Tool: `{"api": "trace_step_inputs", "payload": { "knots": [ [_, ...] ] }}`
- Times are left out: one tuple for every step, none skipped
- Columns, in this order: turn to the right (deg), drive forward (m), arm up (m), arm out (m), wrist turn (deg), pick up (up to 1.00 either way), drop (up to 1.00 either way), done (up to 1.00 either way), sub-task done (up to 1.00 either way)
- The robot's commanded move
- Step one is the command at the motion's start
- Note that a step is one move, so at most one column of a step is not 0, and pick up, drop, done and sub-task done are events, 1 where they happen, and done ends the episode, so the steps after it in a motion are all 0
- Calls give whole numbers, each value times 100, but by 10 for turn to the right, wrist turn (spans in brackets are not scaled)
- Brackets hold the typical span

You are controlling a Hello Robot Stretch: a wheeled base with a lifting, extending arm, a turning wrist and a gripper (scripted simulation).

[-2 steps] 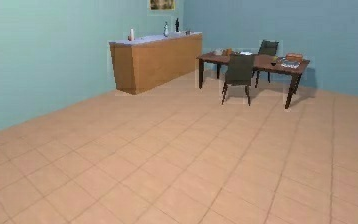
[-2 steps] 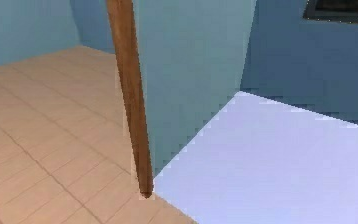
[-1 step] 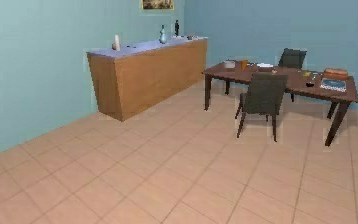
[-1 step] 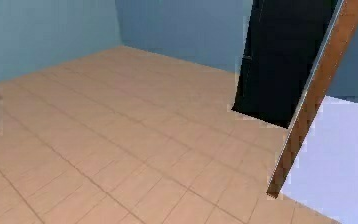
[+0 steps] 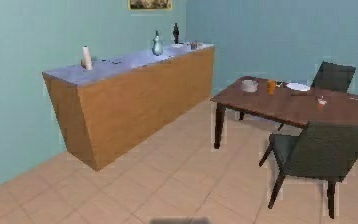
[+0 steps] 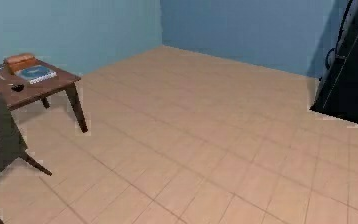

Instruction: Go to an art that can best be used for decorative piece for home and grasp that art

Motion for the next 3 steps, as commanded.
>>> {"api": "trace_step_inputs", "payload": {
  "knots": [
    [0, 100, 0, 0, 0, 0, 0, 0, 0],
    [30, 0, 0, 0, 0, 0, 0, 0, 0],
    [0, 95, 0, 0, 0, 0, 0, 0, 0]
  ]
}}
